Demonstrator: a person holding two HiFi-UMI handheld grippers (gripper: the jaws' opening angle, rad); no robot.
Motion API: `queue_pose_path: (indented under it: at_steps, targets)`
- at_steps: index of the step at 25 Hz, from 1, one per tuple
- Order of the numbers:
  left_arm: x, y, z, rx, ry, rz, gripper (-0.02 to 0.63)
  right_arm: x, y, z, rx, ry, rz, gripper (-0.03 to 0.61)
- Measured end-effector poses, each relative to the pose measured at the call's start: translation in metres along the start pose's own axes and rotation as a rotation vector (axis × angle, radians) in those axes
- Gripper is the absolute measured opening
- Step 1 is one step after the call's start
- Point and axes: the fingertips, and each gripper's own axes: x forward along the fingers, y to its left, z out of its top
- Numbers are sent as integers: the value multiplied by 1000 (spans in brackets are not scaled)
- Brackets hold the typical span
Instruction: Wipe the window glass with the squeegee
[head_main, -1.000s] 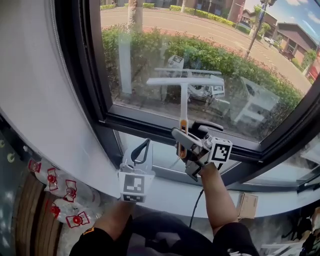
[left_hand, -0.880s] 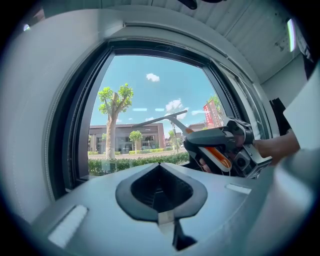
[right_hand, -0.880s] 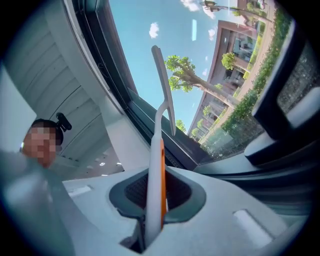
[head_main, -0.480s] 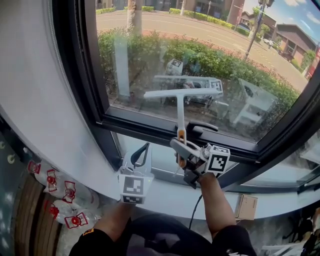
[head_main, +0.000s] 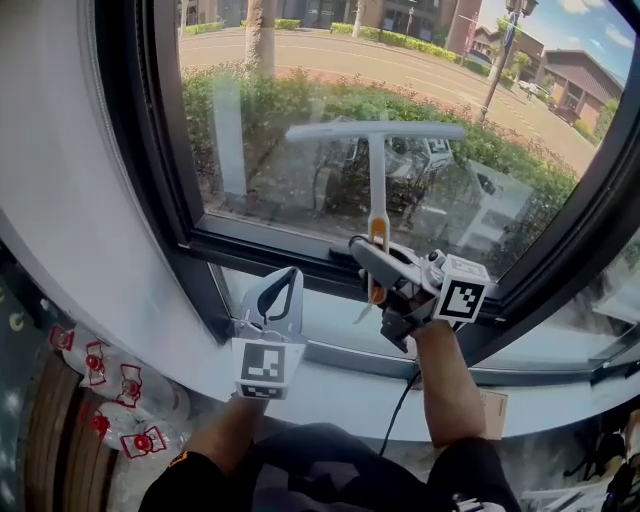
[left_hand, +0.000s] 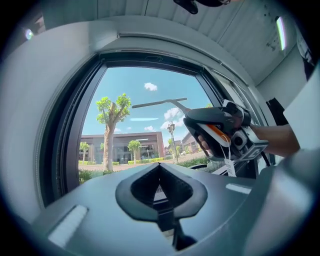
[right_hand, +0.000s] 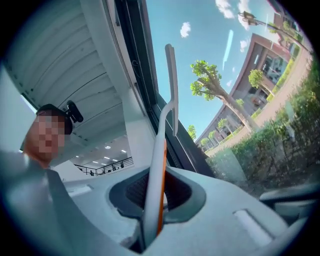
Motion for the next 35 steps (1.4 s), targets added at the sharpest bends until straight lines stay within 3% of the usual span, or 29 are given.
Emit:
queue_pose_path:
  at_steps: [5, 9, 14, 26, 35]
  targets:
    - [9, -17, 43, 32, -102, 2, 11, -9, 18, 75, -101, -42, 32, 28]
    - [9, -32, 57, 76, -105, -4, 11, -18, 27, 125, -141, -73, 50, 28]
    - [9, -45, 62, 59, -126, -9, 11, -23, 26, 156, -122, -103, 73, 28]
    - [16, -64, 45, 72, -70, -16, 11, -48, -5, 132, -9, -128, 76, 28]
    - [24, -81, 22, 67, -14, -52, 11, -85, -34, 69, 103, -138, 51, 29]
